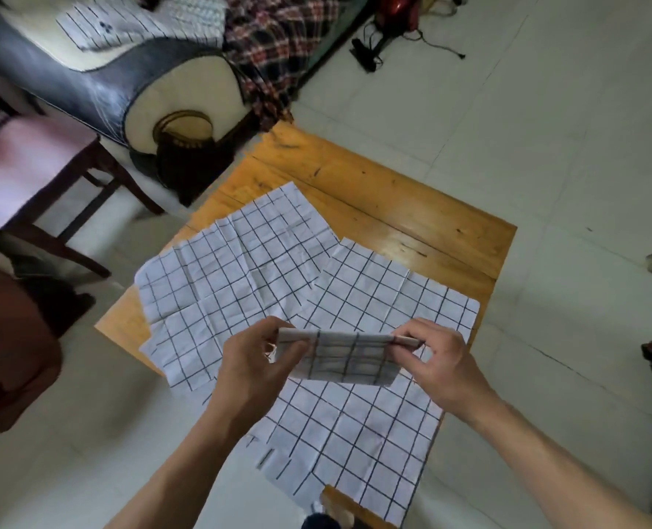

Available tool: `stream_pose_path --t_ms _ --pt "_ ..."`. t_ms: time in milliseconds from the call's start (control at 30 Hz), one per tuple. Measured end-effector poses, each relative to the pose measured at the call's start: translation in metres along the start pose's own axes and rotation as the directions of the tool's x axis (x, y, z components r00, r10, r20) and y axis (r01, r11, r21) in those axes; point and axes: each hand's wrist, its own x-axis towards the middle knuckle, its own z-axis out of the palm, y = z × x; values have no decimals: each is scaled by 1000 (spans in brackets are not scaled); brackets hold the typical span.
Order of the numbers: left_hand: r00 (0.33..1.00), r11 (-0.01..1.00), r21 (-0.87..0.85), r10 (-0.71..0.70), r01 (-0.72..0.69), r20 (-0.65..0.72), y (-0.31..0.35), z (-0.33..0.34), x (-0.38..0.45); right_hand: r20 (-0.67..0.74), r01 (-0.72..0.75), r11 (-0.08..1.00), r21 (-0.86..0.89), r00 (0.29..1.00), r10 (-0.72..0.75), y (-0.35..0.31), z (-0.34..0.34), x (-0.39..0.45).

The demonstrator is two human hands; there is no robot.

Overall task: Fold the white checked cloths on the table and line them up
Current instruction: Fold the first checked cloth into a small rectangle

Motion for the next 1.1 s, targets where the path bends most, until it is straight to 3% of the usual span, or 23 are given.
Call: stream_pose_path --t_ms 267,467,633,1100 --pt "988 981 -129 151 -144 39 100 -71 -31 -84 14 1000 -11 996 -15 -128 -90 -46" --pt "938 938 -100 340 -333 63 154 -89 -57 -160 41 992 -122 985 -60 -169 -137 -98" --pt "906 908 -107 414 -405 85 191 -67 -80 -242 23 990 -140 969 -57 -158 -169 -128" --pt "944 939 -112 330 -325 29 330 104 -96 -302 101 993 -57 947 -114 -42 -341 -177"
